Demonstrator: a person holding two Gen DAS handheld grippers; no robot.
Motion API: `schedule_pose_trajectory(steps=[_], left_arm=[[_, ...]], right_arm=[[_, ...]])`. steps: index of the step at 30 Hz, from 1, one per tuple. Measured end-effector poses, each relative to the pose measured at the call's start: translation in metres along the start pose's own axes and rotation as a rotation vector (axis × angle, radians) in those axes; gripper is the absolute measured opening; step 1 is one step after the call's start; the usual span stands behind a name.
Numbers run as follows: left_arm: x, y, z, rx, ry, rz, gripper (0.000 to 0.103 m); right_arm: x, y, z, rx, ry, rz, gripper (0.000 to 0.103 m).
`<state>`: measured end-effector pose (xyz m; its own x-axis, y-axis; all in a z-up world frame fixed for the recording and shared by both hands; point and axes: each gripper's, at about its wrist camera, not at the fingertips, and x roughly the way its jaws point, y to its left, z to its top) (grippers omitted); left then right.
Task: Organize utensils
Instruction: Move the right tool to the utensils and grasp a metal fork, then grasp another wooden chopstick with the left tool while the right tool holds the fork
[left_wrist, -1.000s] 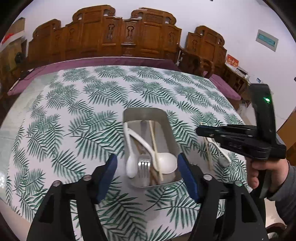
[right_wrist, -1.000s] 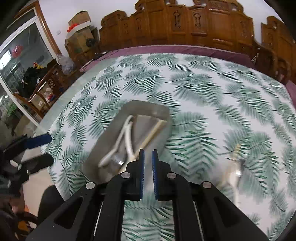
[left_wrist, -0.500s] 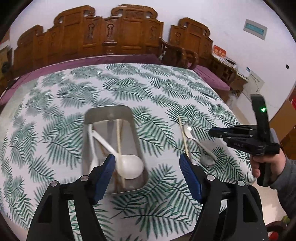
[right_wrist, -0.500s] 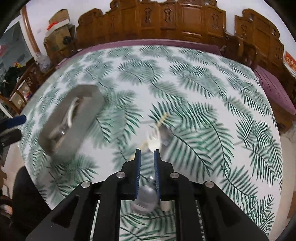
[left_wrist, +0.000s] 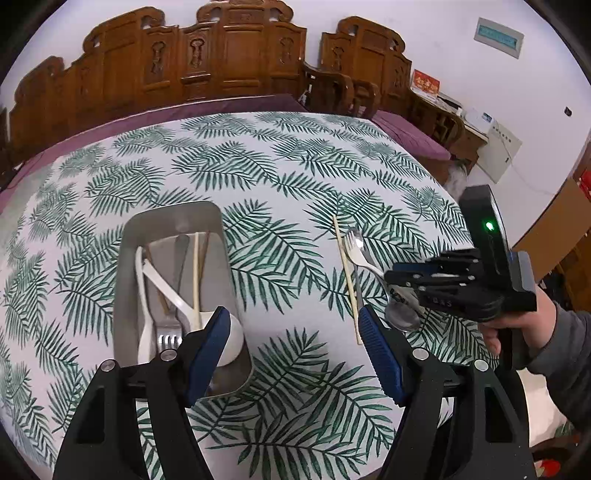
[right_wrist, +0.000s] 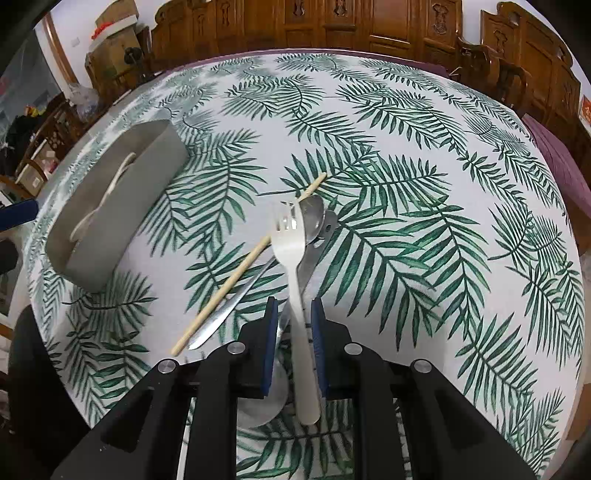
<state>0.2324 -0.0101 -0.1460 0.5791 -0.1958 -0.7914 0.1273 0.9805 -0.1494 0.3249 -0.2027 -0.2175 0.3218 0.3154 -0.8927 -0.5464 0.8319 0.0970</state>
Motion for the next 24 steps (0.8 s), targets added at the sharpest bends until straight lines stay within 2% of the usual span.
schedule_pose_trajectory(steps=[6, 7, 8, 15, 24], left_arm=[[0.008, -0.004, -0.001, 0.010, 0.016, -0.004, 0.068], [0.009, -0.004, -0.001, 0.011, 0.017, -0.005, 0.068], [0.009, -0.005, 0.000, 0.011, 0.017, -0.006, 0.068], [0.021, -0.013, 0.003, 0.026, 0.030, -0.017, 0.068], [0.052, -0.030, 0.012, 0.057, 0.068, -0.040, 0.067]], right_arm=[[0.010, 0.002, 0.001, -0.023, 0.023, -0.008, 0.019], [0.010, 0.002, 0.001, -0.024, 0.021, -0.001, 0.010], [0.009, 0.003, 0.001, -0.023, 0.023, -0.001, 0.009], [-0.009, 0.002, -0.002, -0.005, -0.021, 0.036, 0.008], [-0.032, -0.016, -0.020, 0.062, -0.068, 0.029, 0.008]])
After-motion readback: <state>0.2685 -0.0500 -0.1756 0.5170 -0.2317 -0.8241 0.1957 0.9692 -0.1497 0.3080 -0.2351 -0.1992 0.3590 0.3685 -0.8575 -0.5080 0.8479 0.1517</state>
